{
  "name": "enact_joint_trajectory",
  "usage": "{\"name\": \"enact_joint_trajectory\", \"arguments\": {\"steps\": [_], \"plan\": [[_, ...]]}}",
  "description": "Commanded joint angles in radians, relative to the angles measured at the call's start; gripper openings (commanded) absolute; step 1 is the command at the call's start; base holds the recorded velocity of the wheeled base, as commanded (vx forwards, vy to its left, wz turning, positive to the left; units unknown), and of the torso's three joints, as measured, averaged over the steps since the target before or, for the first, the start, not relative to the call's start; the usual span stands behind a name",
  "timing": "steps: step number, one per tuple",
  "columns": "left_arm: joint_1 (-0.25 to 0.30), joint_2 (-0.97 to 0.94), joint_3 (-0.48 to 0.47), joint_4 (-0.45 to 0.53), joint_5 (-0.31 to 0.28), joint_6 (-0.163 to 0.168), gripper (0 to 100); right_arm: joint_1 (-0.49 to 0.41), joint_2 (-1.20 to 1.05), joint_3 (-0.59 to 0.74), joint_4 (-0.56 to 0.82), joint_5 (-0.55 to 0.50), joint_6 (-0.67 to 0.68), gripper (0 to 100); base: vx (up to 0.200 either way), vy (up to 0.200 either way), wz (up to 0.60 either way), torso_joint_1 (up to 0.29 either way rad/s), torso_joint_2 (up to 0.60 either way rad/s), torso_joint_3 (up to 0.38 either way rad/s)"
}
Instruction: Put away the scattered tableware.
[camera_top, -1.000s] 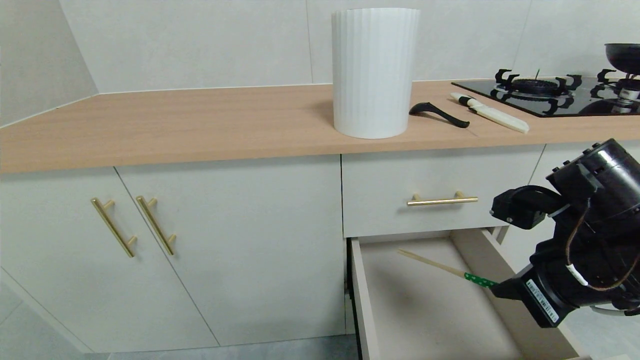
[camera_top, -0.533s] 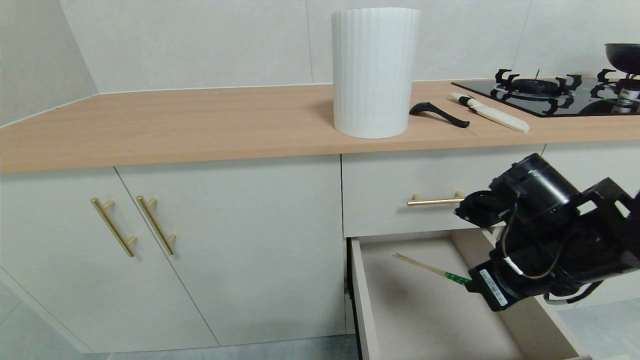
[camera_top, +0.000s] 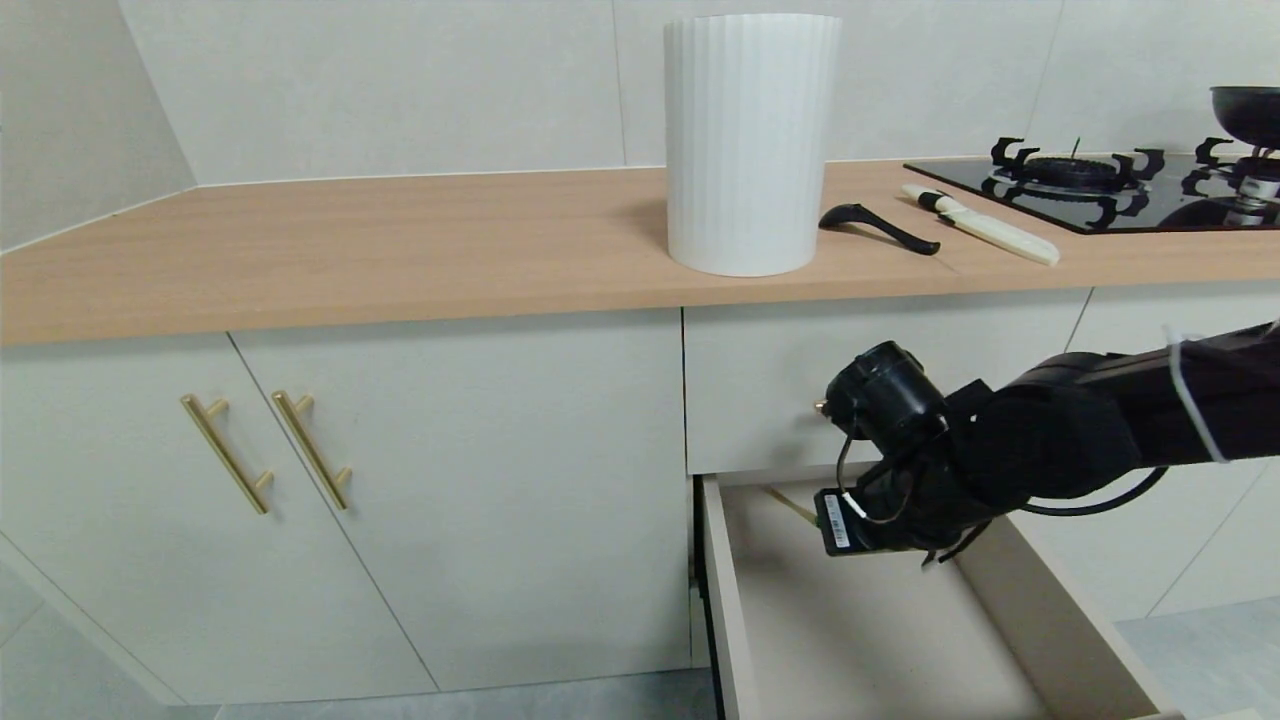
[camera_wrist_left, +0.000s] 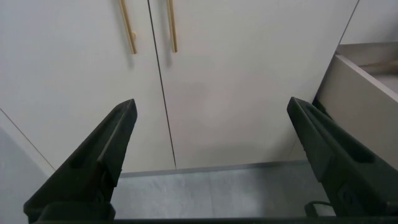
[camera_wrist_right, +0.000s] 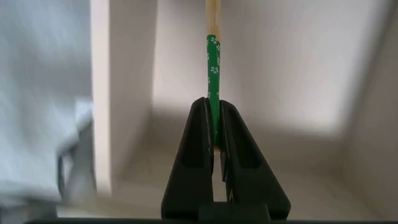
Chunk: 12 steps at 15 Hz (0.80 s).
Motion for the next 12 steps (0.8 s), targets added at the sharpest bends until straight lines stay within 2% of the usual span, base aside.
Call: {"name": "enact_joint_trajectory", "arguments": {"steps": [1, 4, 12], "plan": [[0.0, 0.0, 0.0, 0.0, 0.0, 0.0, 100, 0.001, 0.084, 0.003, -0.042, -0.007, 0.025, 0, 0.0, 0.0, 0.0, 0.0, 0.0, 0.0], [0.0, 0.0, 0.0, 0.0, 0.0, 0.0, 100, 0.002, 0.15, 0.015, -0.088, -0.067, 0.028, 0, 0.0, 0.0, 0.0, 0.0, 0.0, 0.0], [0.0, 0.0, 0.001, 0.0, 0.0, 0.0, 100, 0.018, 0.311, 0.012, -0.11, -0.07, 0.027, 0, 0.0, 0.0, 0.0, 0.0, 0.0, 0.0]]}}
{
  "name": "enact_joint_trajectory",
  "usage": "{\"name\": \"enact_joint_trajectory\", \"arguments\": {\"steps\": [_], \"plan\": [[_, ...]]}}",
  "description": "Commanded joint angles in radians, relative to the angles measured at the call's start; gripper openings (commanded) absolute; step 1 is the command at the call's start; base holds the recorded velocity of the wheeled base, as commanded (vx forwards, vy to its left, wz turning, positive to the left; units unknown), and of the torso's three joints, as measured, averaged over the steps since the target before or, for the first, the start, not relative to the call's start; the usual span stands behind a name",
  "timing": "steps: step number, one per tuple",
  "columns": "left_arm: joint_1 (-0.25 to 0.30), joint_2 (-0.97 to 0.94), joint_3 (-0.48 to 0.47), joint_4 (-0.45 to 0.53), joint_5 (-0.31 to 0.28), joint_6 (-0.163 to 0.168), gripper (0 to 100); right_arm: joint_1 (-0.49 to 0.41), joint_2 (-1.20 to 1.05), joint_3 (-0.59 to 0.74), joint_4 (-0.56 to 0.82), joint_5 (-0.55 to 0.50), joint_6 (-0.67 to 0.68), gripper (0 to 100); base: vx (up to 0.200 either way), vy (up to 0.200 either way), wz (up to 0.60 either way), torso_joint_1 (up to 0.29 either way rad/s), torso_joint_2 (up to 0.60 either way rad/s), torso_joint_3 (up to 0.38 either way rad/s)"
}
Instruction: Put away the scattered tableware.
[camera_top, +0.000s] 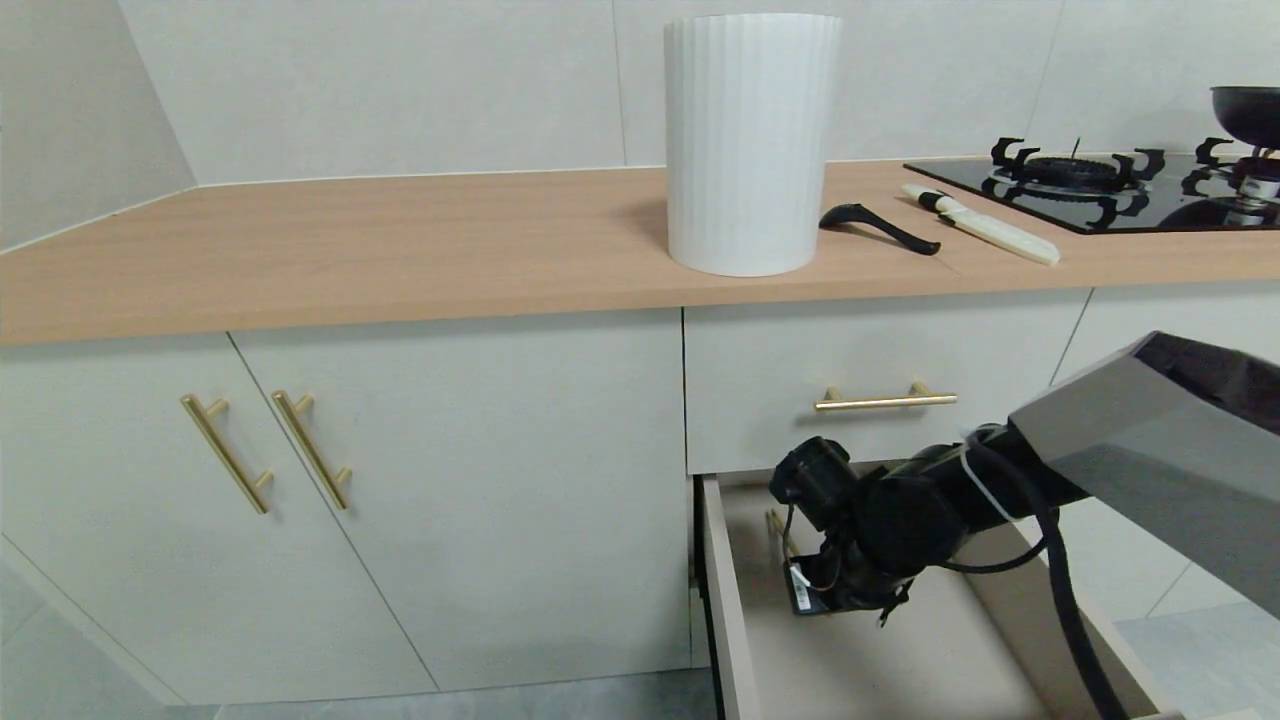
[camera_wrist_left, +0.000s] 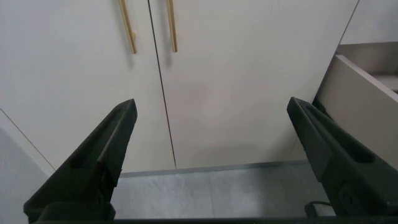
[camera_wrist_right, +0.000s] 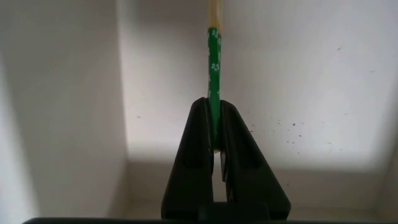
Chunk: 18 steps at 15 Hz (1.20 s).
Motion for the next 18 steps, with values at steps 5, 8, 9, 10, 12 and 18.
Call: {"name": "enact_joint_trajectory", "arguments": {"steps": [5, 8, 9, 10, 12, 18], "plan": [[0.0, 0.0, 0.0, 0.0, 0.0, 0.0, 100, 0.004, 0.114, -0.006, -0.013, -0.011, -0.003, 0, 0.0, 0.0, 0.0, 0.0, 0.0, 0.0], [0.0, 0.0, 0.0, 0.0, 0.0, 0.0, 100, 0.004, 0.134, -0.006, -0.033, -0.023, -0.003, 0, 0.0, 0.0, 0.0, 0.0, 0.0, 0.0], [0.0, 0.0, 0.0, 0.0, 0.0, 0.0, 100, 0.004, 0.134, -0.006, -0.036, -0.023, -0.003, 0, 0.0, 0.0, 0.0, 0.0, 0.0, 0.0], [0.0, 0.0, 0.0, 0.0, 0.0, 0.0, 100, 0.004, 0.134, -0.006, -0.036, -0.023, -0.003, 0, 0.0, 0.0, 0.0, 0.0, 0.0, 0.0], [0.0, 0.0, 0.0, 0.0, 0.0, 0.0, 100, 0.004, 0.134, -0.005, -0.036, -0.023, -0.003, 0, 0.0, 0.0, 0.0, 0.0, 0.0, 0.0], [0.0, 0.0, 0.0, 0.0, 0.0, 0.0, 100, 0.004, 0.134, -0.003, -0.036, -0.024, -0.006, 100, 0.0, 0.0, 0.0, 0.0, 0.0, 0.0]]}}
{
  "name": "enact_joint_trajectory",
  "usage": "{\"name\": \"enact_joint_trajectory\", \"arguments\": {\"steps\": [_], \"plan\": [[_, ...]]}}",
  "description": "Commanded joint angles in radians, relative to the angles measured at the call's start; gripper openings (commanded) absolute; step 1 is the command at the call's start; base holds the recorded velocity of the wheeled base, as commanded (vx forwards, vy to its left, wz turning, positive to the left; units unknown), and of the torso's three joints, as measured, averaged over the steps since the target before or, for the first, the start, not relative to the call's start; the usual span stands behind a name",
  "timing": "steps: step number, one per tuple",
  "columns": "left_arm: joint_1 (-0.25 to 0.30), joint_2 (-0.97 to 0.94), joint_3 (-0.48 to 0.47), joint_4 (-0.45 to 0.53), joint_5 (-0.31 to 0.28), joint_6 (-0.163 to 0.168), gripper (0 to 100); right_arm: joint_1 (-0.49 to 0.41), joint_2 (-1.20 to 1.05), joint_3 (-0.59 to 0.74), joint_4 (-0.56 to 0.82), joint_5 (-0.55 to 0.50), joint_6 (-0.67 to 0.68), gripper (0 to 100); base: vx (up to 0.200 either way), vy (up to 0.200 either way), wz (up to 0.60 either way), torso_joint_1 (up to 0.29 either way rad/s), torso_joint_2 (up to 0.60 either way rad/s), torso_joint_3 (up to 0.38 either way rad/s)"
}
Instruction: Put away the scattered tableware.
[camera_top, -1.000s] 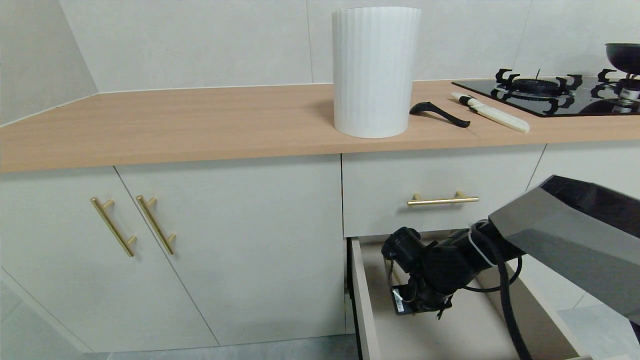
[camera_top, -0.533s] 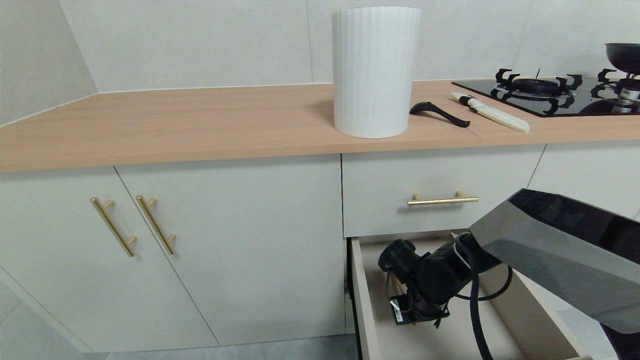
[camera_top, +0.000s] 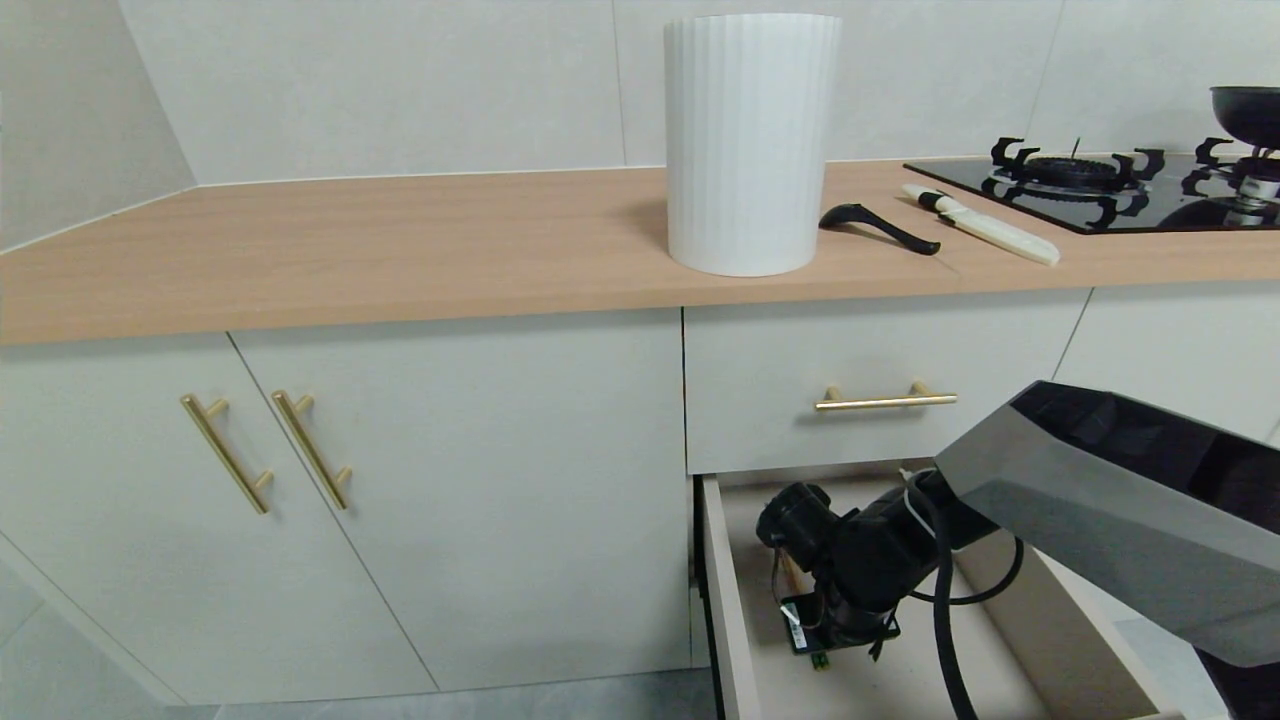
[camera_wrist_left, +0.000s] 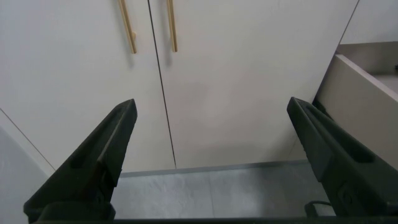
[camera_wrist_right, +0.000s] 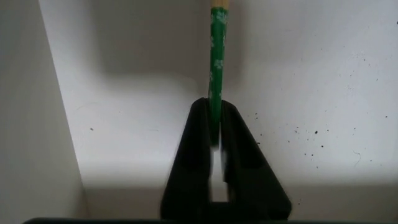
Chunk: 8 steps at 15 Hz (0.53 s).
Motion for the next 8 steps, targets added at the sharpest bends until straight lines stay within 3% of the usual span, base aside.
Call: {"name": "enact_joint_trajectory", "arguments": {"steps": [1, 8], "plan": [[0.0, 0.0, 0.0, 0.0, 0.0, 0.0, 100, 0.001, -0.002, -0.001, 0.0, 0.0, 0.0, 100, 0.0, 0.0, 0.0, 0.0, 0.0, 0.0], [0.0, 0.0, 0.0, 0.0, 0.0, 0.0, 100, -0.006, -0.103, 0.008, 0.012, 0.002, 0.006, 100, 0.0, 0.0, 0.0, 0.0, 0.0, 0.0]]}}
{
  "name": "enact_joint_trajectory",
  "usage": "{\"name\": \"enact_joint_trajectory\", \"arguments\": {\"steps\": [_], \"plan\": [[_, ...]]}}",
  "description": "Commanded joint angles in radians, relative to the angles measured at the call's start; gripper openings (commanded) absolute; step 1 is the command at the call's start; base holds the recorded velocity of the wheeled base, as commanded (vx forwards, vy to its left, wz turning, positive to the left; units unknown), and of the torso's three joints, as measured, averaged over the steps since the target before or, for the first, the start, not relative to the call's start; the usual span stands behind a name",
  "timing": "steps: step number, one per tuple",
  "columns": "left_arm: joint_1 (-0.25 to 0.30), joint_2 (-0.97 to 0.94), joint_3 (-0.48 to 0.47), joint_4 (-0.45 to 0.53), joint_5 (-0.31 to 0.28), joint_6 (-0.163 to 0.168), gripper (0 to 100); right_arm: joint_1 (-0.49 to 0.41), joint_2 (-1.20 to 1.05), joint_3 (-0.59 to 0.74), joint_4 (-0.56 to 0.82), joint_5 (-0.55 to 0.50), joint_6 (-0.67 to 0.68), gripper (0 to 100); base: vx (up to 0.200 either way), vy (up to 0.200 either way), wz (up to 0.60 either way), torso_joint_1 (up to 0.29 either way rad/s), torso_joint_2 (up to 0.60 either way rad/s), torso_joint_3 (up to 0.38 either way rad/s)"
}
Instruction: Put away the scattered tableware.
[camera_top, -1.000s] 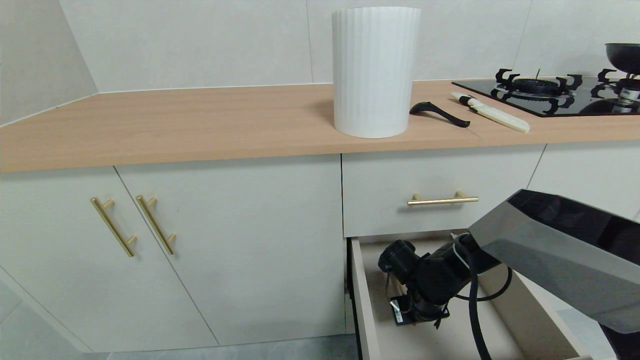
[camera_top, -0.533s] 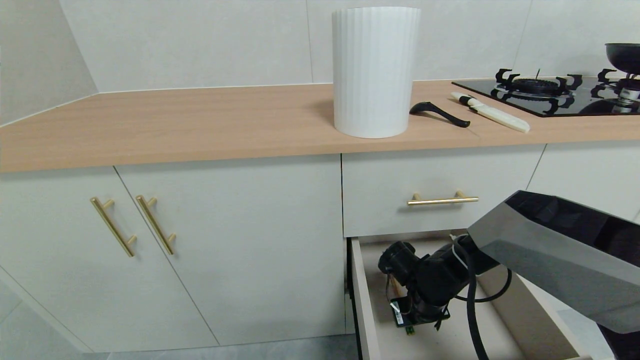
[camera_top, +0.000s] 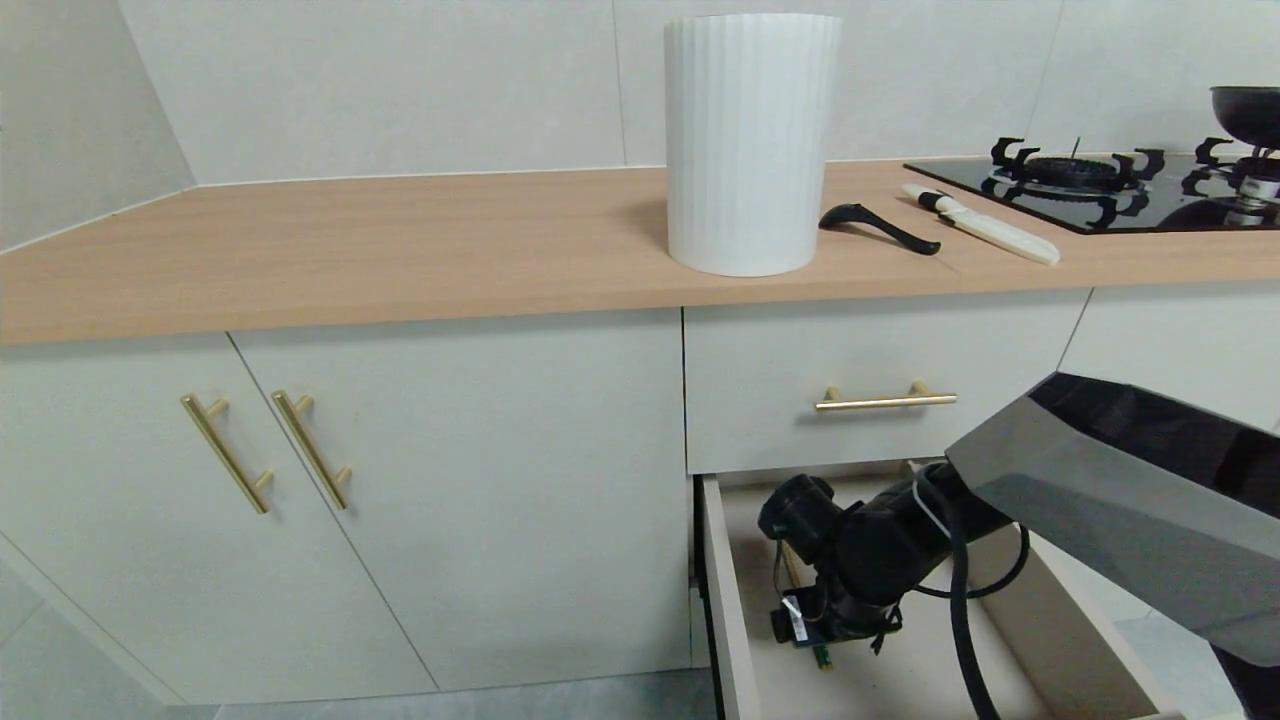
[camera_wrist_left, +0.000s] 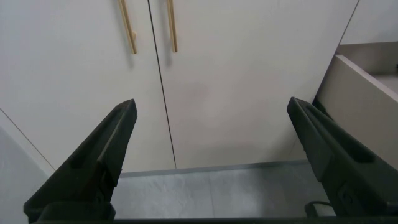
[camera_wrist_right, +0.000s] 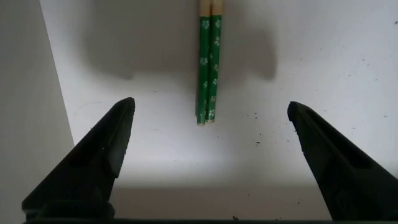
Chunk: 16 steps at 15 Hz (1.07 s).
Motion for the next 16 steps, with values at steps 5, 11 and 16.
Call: {"name": "enact_joint_trajectory", "arguments": {"steps": [5, 11, 16], "plan": [[0.0, 0.0, 0.0, 0.0, 0.001, 0.0, 100, -0.046, -0.387, 0.021, 0.082, 0.014, 0.001, 100, 0.0, 0.0, 0.0, 0.0, 0.0, 0.0], [0.0, 0.0, 0.0, 0.0, 0.001, 0.0, 100, -0.107, -0.641, 0.064, 0.077, 0.012, -0.064, 100, 0.0, 0.0, 0.0, 0.0, 0.0, 0.0], [0.0, 0.0, 0.0, 0.0, 0.001, 0.0, 100, -0.174, -0.723, 0.064, 0.071, 0.012, -0.105, 100, 0.0, 0.0, 0.0, 0.0, 0.0, 0.0]]}}
